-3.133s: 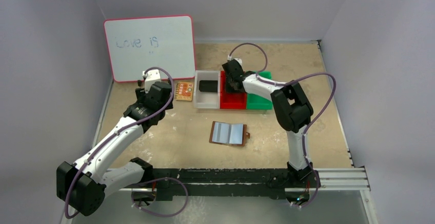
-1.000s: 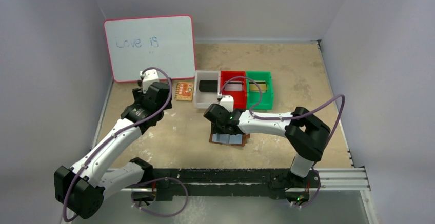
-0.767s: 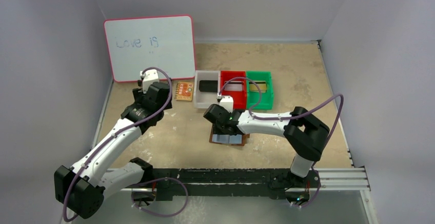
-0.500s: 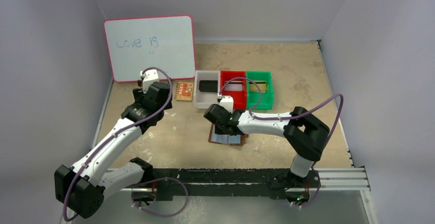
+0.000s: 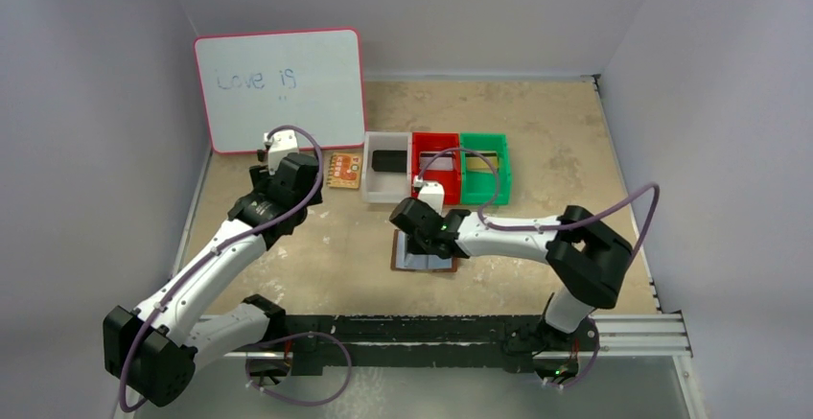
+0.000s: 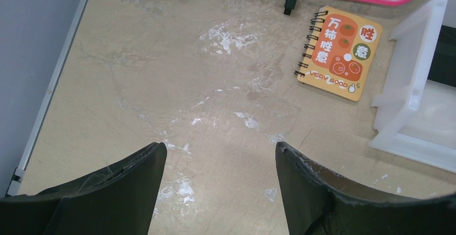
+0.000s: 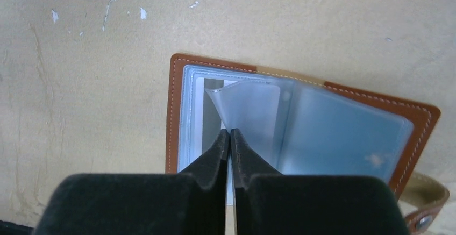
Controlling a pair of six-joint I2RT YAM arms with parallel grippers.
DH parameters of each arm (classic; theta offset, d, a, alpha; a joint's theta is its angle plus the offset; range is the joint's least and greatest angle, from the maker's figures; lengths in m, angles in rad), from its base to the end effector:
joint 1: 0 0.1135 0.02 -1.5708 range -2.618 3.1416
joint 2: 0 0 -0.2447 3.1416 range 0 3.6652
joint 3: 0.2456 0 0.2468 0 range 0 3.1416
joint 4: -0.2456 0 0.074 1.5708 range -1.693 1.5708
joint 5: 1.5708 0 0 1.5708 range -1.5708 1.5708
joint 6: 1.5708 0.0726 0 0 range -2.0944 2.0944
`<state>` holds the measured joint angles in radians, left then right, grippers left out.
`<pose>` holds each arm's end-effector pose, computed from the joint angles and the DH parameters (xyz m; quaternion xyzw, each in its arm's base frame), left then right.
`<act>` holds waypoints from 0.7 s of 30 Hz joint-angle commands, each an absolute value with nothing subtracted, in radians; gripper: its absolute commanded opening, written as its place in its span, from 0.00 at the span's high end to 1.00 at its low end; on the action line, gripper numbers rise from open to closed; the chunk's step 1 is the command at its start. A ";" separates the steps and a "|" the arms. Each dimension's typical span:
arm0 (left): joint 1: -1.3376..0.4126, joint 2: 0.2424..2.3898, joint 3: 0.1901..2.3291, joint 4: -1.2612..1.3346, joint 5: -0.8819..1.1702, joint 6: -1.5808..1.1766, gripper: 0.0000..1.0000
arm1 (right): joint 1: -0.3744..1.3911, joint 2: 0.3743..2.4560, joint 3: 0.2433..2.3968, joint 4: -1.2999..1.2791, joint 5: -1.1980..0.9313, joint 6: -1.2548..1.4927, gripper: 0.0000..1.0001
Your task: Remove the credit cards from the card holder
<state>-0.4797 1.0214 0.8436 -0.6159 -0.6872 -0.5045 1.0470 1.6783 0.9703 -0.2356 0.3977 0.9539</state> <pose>0.2250 -0.0652 0.2461 -0.1384 0.8697 0.1062 0.4617 0.1993 0.2889 0.1326 0.0175 0.9343 0.1531 0.3214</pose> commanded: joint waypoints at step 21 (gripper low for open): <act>-0.476 1.027 0.877 -0.595 -0.680 -0.512 0.27 | 0.991 1.354 0.733 -0.318 0.481 1.138 0.78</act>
<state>-0.4797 1.0302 0.8436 -0.6159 -0.6827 -0.5045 1.0039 1.4040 0.7540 -0.2729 0.4213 1.0863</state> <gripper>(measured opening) 0.737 0.216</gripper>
